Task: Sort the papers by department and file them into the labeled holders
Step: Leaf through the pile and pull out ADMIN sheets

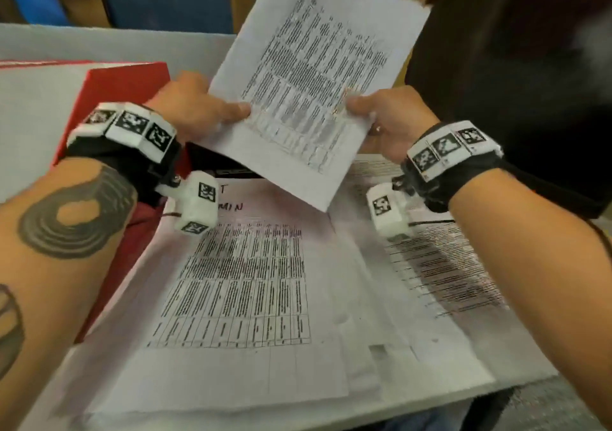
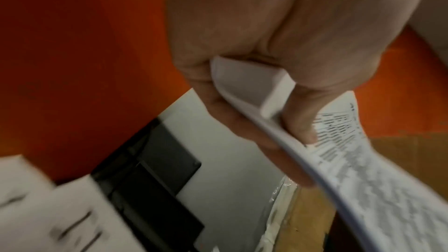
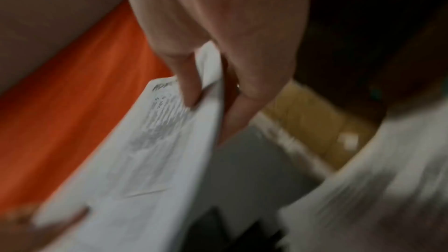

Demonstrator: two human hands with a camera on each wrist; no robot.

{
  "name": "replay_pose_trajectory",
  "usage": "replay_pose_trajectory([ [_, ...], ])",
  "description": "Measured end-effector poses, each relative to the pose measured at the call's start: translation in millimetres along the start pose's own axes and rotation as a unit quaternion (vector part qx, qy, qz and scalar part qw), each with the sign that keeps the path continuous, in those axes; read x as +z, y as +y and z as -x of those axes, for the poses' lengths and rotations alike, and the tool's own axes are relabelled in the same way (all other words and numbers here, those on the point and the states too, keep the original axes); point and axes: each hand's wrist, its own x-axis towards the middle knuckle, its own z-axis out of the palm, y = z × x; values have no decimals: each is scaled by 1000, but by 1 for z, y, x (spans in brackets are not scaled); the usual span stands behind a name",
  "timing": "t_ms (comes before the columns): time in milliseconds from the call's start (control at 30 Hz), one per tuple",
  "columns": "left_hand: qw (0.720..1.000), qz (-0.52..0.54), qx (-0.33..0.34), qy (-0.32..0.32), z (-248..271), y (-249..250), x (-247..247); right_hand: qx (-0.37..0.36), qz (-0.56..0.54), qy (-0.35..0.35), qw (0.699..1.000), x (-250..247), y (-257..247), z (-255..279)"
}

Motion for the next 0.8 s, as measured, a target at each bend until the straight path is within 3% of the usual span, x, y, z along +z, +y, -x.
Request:
replay_pose_trajectory([
  [67, 993, -103, 33, 35, -18, 12, -1, -16, 199, -46, 979, -28, 1, 1],
  [100, 989, -134, 43, 41, -24, 16, 2, -21, 328, -78, 941, -43, 4, 5],
  [133, 986, -157, 49, 39, -29, 20, 5, -9, 455, -114, 883, -54, 7, 6],
  [200, 982, -182, 49, 30, -36, 25, 15, 59, 647, -176, 739, -69, 15, 9],
  [267, 980, -190, 50, 8, -42, 30, 30, 123, 721, -213, 648, -78, 26, 12],
  [367, 975, -209, 71, -34, -51, 35, 58, 134, 776, -247, 565, -79, 49, 10],
  [433, 969, -224, 84, -60, -57, 37, 74, 130, 785, -241, 555, -76, 56, 8],
  [533, 965, -232, 89, -89, -67, 41, 92, 144, 773, -247, 567, -75, 56, 5],
  [633, 960, -248, 84, -104, -74, 41, 100, 128, 756, -244, 593, -78, 52, 7],
  [800, 950, -276, 76, -126, -90, 47, 108, 80, 736, -172, 650, -98, 54, 14],
])
